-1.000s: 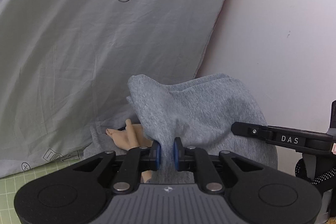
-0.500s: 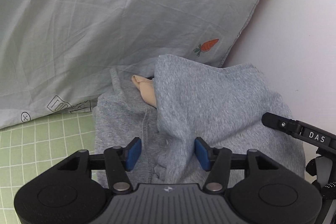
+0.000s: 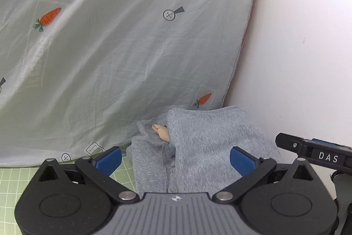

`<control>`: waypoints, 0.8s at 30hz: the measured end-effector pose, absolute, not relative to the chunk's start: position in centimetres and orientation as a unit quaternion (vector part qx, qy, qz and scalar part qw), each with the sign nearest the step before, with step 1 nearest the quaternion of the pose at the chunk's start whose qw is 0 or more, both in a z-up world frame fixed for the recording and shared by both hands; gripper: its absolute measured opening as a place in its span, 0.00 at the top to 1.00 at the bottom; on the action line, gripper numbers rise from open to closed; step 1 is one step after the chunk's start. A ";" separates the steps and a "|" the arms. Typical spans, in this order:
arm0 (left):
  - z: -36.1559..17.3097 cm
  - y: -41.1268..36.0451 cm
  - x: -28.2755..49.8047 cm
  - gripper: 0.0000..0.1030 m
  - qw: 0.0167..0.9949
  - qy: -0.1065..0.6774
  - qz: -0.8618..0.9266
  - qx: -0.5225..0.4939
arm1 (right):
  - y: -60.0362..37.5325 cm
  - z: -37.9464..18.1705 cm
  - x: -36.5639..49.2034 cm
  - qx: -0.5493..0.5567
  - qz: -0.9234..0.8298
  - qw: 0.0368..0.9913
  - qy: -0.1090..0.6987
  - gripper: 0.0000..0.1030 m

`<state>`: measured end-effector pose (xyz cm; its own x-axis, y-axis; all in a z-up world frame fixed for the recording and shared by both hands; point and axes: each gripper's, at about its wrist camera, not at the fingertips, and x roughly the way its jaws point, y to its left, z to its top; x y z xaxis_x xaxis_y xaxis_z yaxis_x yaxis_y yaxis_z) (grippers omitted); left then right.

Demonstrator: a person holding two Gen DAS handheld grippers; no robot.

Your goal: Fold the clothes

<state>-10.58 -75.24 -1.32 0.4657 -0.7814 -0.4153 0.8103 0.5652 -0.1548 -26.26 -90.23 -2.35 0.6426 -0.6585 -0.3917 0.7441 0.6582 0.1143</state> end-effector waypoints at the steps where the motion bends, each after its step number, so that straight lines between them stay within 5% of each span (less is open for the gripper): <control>1: -1.0 -74.2 -11.4 0.00 0.856 0.212 -0.471 0.025 | -88.8 -2.3 -26.8 0.135 -0.392 0.896 0.158 0.00; 24: -4.0 -58.3 -21.5 0.00 0.839 0.266 -0.457 0.126 | -68.2 -7.0 -37.0 0.188 -0.426 0.848 0.254 0.00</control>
